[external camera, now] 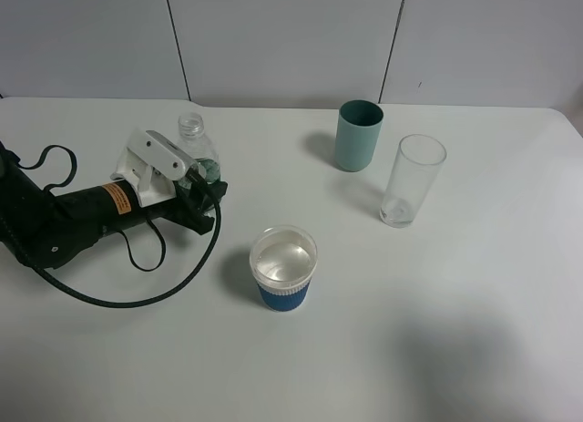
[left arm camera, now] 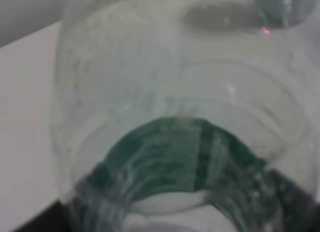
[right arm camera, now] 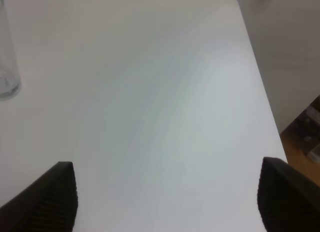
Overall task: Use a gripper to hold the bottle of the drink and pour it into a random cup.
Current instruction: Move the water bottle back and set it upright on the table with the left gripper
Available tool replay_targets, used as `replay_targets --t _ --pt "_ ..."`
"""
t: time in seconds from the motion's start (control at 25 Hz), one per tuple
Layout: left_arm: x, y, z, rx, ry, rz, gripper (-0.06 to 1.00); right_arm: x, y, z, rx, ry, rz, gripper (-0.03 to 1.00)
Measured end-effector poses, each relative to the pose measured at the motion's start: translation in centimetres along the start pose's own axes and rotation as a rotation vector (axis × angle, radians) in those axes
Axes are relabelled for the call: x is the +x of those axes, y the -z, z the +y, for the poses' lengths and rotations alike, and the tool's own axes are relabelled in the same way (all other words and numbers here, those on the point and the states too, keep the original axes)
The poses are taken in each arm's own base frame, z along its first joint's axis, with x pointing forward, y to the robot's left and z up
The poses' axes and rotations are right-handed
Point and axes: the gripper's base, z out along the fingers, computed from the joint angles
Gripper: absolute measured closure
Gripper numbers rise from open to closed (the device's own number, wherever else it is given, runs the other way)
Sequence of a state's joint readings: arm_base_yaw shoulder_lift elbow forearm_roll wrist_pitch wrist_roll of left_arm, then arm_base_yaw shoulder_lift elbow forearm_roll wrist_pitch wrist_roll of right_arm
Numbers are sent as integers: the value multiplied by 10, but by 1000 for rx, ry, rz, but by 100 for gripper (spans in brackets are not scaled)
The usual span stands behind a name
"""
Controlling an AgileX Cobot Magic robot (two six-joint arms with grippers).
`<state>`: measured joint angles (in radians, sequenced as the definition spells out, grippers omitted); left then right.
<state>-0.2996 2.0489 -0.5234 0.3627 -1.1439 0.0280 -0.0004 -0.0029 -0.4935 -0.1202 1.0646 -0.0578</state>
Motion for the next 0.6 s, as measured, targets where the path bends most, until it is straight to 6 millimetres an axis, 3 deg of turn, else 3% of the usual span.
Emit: replay_targets --t 0.12,0.16,0.36,0.6 --pt "-1 0 0 -2 17 -12 4 0 0 0 0 0 0 23" --pt "-1 0 0 -2 21 -12 0 0 0 0 0 0 0 23" --pt "-1 0 0 -2 50 -12 -4 0 0 0 0 0 0 23" --pt "-8 18 -2 -37 99 -23 -4 0 0 0 0 0 0 23"
